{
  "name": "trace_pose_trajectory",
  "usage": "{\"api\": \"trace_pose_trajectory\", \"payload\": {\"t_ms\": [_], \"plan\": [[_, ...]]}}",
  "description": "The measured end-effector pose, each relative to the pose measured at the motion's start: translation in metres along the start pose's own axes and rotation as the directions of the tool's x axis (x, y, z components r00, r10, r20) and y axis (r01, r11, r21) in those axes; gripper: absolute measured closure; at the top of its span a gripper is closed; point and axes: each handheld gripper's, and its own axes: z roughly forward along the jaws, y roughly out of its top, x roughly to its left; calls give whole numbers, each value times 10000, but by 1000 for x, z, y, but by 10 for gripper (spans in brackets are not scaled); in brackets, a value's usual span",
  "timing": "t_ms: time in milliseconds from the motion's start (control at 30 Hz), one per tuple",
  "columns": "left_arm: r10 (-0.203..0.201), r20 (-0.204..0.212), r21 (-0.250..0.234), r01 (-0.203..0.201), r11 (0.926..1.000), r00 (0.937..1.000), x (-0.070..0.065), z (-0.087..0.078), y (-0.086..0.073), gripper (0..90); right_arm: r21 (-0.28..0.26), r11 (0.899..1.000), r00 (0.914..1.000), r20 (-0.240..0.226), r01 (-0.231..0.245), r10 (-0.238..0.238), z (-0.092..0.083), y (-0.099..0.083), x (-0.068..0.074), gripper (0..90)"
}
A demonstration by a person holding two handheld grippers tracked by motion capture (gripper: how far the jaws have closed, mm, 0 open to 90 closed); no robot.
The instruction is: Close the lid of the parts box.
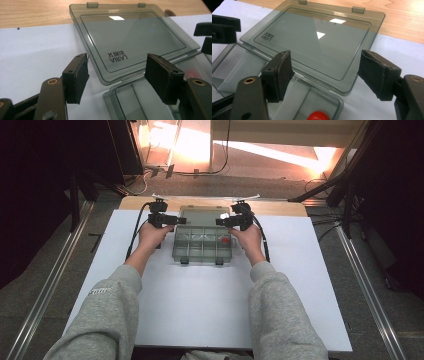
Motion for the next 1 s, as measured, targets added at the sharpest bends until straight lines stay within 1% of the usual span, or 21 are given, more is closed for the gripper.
{"api": "trace_pose_trajectory", "payload": {"t_ms": [33, 100, 133, 200, 267, 300, 467, 533, 600, 633, 667, 700, 767, 833, 867, 900, 967, 1000], "plan": [[22, -46, -95, -23, 10000, 10000, 0, 0, 1, 350, 13, 10000, 10000, 51, 22, -23, 1, 0, 1, 279], [-158, 22, -187, 158, 9997, 9999, 1, 1, 2, 351, 55, 10000, 9998, 204, 39, -40, 2, 0, 2, 280], [-205, -7, -146, 205, 9997, 9998, 1, 2, 1, 351, 53, 10000, 9997, 241, 61, -63, 3, 0, 1, 282], [-224, -15, -46, 224, 9997, 9997, 1, 5, 0, 351, 97, 9999, 9988, 472, 127, -132, 4, 0, 1, 296], [-225, 10, -33, 225, 9997, 9997, 0, 7, -2, 351, 15, 9998, 9981, 584, 199, -199, 5, 0, 0, 301], [-185, 35, -26, 185, 9998, 9998, -1, 8, -2, 351, 25, 10000, 9985, 537, 84, -85, 6, 0, -1, 303], [-333, 33, -102, 333, 9994, 9994, -2, 15, -4, 351, 259, 9993, 9989, 396, -270, 259, 13, -5, -7, 304], [-488, 64, -243, 489, 9985, 9988, -1, 17, -4, 351, 225, 9988, 9985, 343, -429, 421, 14, -5, -8, 302], [-588, 72, -259, 589, 9979, 9982, 0, 19, -5, 351, 192, 9987, 9983, 354, -462, 455, 15, -6, -8, 304], [-538, 15, -213, 538, 9983, 9986, 1, 20, -5, 351, 197, 9986, 9983, 332, -481, 474, 15, -6, -9, 306], [-634, -23, -214, 633, 9978, 9980, 2, 21, -5, 351, 208, 9983, 9981, 329, -535, 528, 16, -6, -9, 308], [-665, 5, -209, 665, 9976, 9978, 3, 22, -6, 351, 195, 9980, 9979, 281, -597, 591, 17, -6, -10, 309], [-809, 196, -252, 813, 9964, 9965, 4, 24, -6, 351, 209, 9973, 9973, 245, -703, 698, 18, -7, -12, 316], [-878, 209, -191, 882, 9959, 9959, 7, 26, -8, 351, 202, 9961, 9961, 202, -864, 859, 19, -7, -14, 336], [-874, 142, -114, 876, 9961, 9961, 9, 27, -8, 351, 208, 9961, 9962, 133, -859, 856, 19, -8, -16, 338], [-936, 209, -108, 938, 9955, 9954, 10, 28, -9, 351, 236, 9950, 9953, 59, -972, 971, 19, -8, -17, 350], [-987, 232, -168, 991, 9949, 9948, 8, 30, -9, 351, 274, 9943, 9947, -2, -1029, 1030, 18, -8, -18, 358], [-912, 173, -209, 916, 9956, 9957, 7, 30, -9, 352, 263, 9944, 9948, -51, -1019, 1021, 19, -8, -19, 357]]}}
